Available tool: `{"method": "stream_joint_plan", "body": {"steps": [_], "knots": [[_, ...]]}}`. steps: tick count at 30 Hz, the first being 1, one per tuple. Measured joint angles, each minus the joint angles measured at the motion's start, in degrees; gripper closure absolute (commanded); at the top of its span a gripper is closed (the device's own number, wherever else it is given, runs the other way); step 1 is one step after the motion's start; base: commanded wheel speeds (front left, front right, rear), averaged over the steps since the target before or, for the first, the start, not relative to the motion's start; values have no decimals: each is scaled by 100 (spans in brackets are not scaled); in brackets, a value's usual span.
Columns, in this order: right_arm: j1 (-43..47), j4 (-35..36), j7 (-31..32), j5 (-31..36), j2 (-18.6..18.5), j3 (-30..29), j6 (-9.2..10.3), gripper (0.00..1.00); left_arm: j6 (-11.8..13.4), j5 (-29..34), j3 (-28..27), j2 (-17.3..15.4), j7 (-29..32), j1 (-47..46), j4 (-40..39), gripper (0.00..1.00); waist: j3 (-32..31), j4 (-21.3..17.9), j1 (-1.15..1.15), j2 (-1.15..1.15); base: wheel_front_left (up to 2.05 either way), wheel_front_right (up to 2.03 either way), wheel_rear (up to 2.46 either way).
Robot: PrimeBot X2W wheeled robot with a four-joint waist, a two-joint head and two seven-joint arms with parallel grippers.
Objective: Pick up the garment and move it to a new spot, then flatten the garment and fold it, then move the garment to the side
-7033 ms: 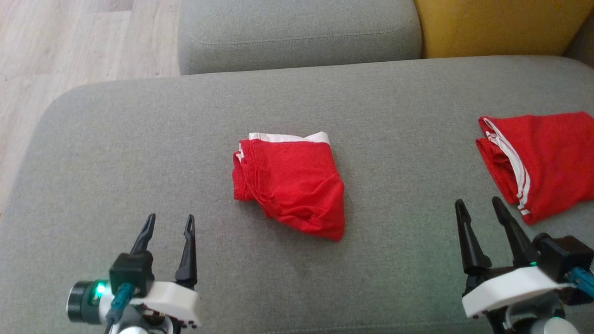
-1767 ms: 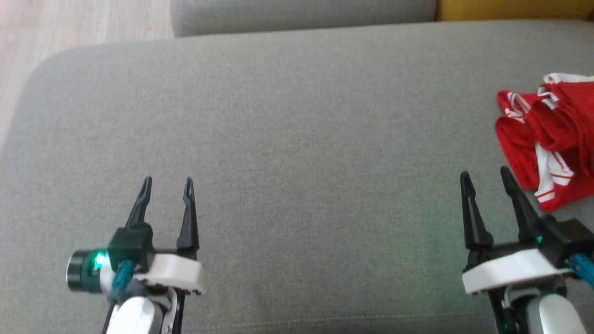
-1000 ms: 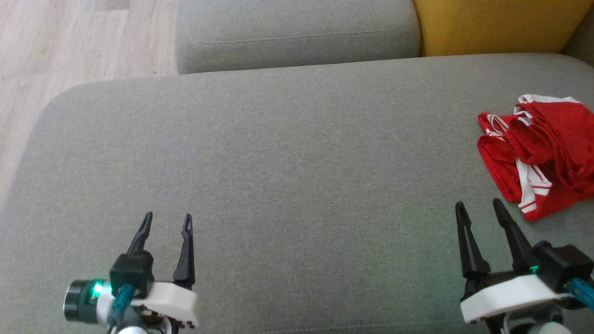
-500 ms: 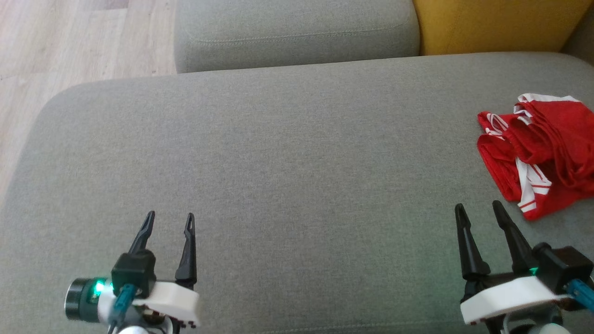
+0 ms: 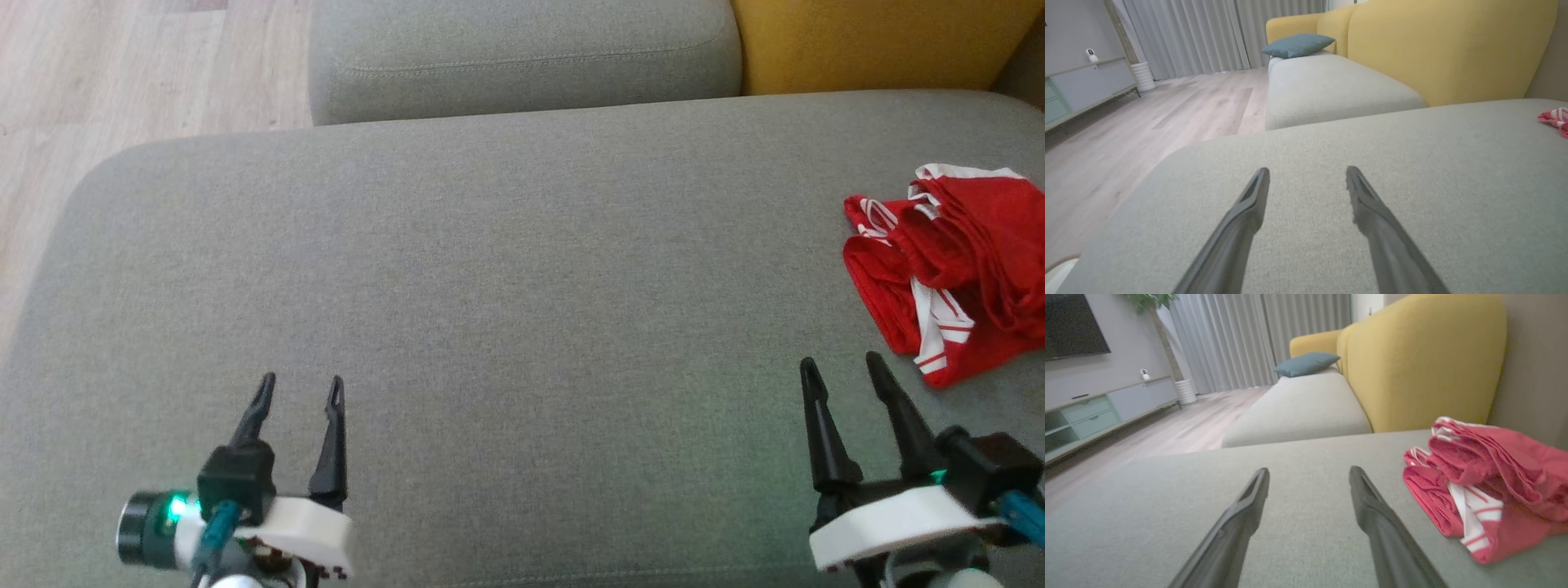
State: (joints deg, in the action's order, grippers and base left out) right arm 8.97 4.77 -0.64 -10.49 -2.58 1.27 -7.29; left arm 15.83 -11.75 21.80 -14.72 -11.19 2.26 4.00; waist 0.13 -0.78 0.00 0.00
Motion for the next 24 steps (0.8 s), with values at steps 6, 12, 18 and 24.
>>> {"method": "stream_joint_plan", "body": {"steps": [6, 12, 18, 24], "knots": [[60, -432, 0, -43, 1, 15, 0, 100, -20, -40, 34, 120, 8, 195, 370, 100, 2, 2, 0, 0, 0, 0, 0], [107, -502, 0, -461, 1, 18, 0, 100, -100, -459, -19, 141, 60, 226, 376, 100, 3, 4, 0, 0, 0, 0, 0], [92, -573, 0, -881, -1, 15, 0, 100, -224, -869, -70, 190, 124, 225, 432, 100, 3, 8, 0, 0, 0, 0, 0], [68, -668, 16, -1291, -3, 11, 0, 100, -330, -1267, -220, 220, 204, 212, 501, 100, 2, 12, 0, 0, 0, 0, 0]]}}
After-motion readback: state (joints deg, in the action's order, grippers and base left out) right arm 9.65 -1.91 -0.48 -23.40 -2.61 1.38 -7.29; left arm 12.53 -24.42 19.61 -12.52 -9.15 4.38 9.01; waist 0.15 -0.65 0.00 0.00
